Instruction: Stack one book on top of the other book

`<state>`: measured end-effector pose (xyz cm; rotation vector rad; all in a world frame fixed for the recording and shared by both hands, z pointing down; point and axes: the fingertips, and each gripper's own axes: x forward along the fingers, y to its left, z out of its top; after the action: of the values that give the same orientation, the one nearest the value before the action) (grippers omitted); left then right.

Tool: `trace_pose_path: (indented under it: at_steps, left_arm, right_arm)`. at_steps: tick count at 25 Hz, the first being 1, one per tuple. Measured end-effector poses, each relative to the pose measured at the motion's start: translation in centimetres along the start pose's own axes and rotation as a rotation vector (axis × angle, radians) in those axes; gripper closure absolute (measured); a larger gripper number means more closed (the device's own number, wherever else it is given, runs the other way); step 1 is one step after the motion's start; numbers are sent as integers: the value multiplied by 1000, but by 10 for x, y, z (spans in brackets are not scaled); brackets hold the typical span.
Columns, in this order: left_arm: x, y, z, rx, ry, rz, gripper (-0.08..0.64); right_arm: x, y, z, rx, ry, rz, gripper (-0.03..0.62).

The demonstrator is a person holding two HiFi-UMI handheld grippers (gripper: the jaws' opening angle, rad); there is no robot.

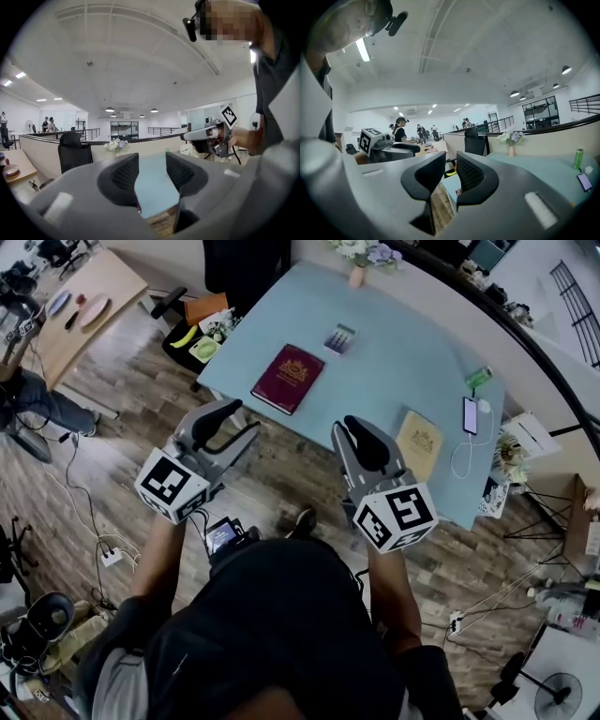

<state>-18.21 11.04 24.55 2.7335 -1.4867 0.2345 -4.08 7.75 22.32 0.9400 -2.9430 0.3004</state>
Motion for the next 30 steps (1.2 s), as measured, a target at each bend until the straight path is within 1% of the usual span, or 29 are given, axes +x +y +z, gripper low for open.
trace_pose_path:
  at_steps: [9, 11, 15, 17, 19, 22, 25, 30]
  left_arm:
    - [35, 3, -1, -7, 55, 74, 337]
    - [40, 4, -1, -15, 58, 88, 337]
    - [47, 7, 1, 1, 71, 103, 337]
    - [50, 10, -2, -12, 65, 110, 337]
    - [51, 13, -7, -35, 58, 105, 337]
    - [54, 21, -11, -34, 71, 96, 337]
    - [60, 35, -15, -43, 65, 81, 337]
    - [77, 68, -21, -73, 45, 16, 337]
  right_arm:
    - [15, -43, 3, 29, -3, 84, 538]
    - [18, -49, 4, 35, -4, 98, 538]
    - [24, -58, 2, 45, 4, 123, 538]
    - [29, -61, 0, 49, 13, 130, 538]
    - [33, -62, -1, 52, 21, 131, 538]
    - [39, -64, -2, 50, 37, 121, 538]
    - [50, -66, -6, 56, 49, 99, 538]
    - [73, -72, -6, 59, 58, 33, 538]
